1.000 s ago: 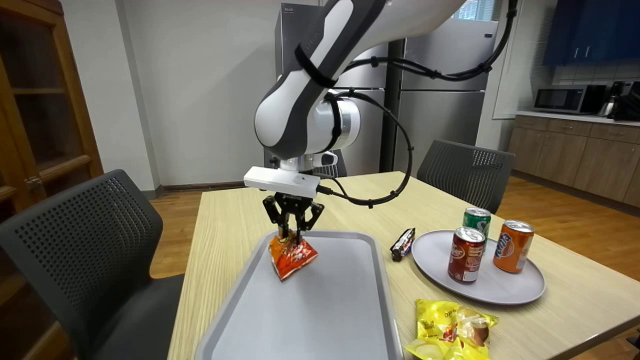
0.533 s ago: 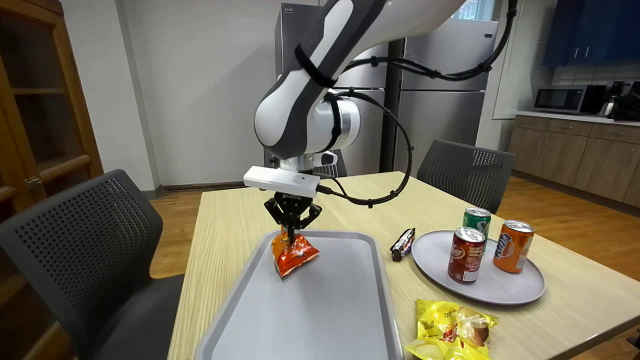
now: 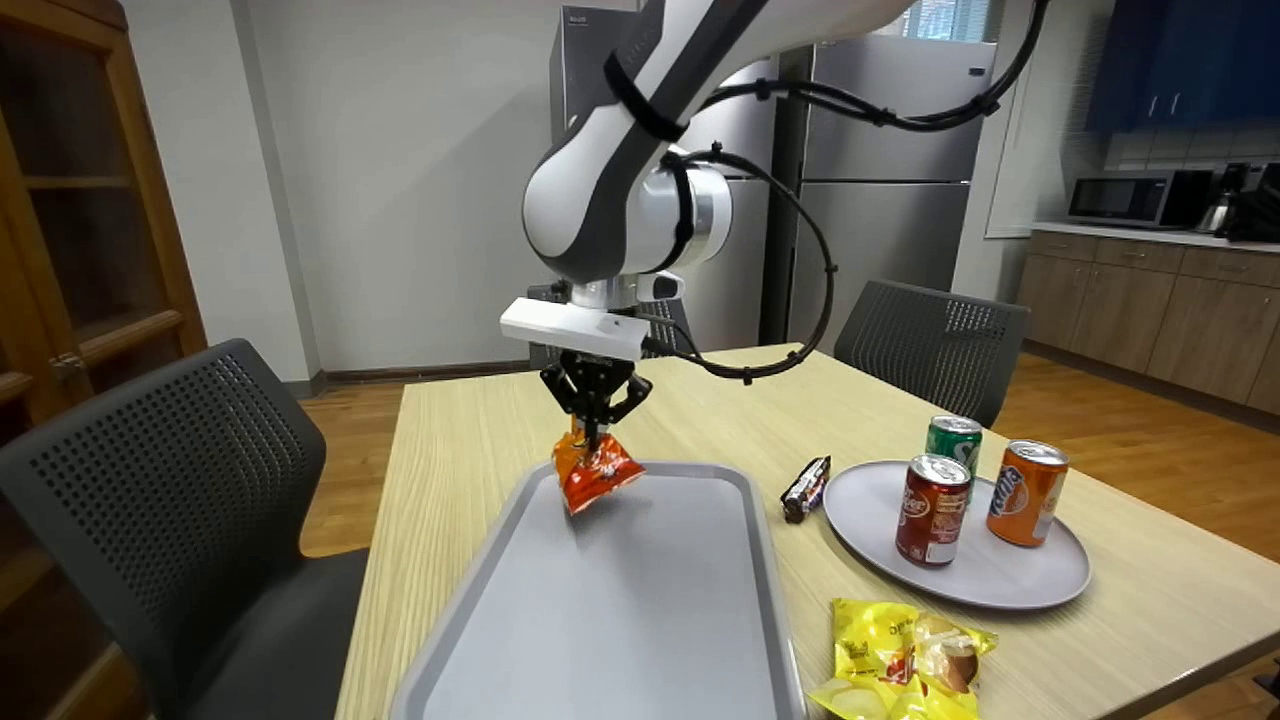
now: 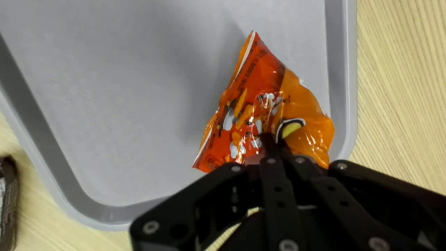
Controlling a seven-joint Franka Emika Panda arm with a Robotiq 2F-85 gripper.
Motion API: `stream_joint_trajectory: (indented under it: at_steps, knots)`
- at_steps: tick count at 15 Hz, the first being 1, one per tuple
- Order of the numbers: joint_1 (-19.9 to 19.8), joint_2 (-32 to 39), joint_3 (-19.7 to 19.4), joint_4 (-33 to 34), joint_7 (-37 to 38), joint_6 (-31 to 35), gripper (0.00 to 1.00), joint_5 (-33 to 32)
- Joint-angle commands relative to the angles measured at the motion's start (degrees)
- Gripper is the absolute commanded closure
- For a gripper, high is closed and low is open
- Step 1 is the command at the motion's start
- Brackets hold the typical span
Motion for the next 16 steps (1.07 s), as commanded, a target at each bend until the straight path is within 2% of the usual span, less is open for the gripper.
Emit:
stream_joint_trajectory:
  at_steps: [1,9,16]
  knots:
    - [-0.5,-3.5,-1.3,-2.4,-0.7,-0.8,1.0,-0.1]
    - [-3.8,-6.8,-4.9,-5.7,-0.8,0.6,1.0,-0.4]
    - [-8.3,-6.9,-6.4,-7.0,-2.6,2.3,1.0,0.2]
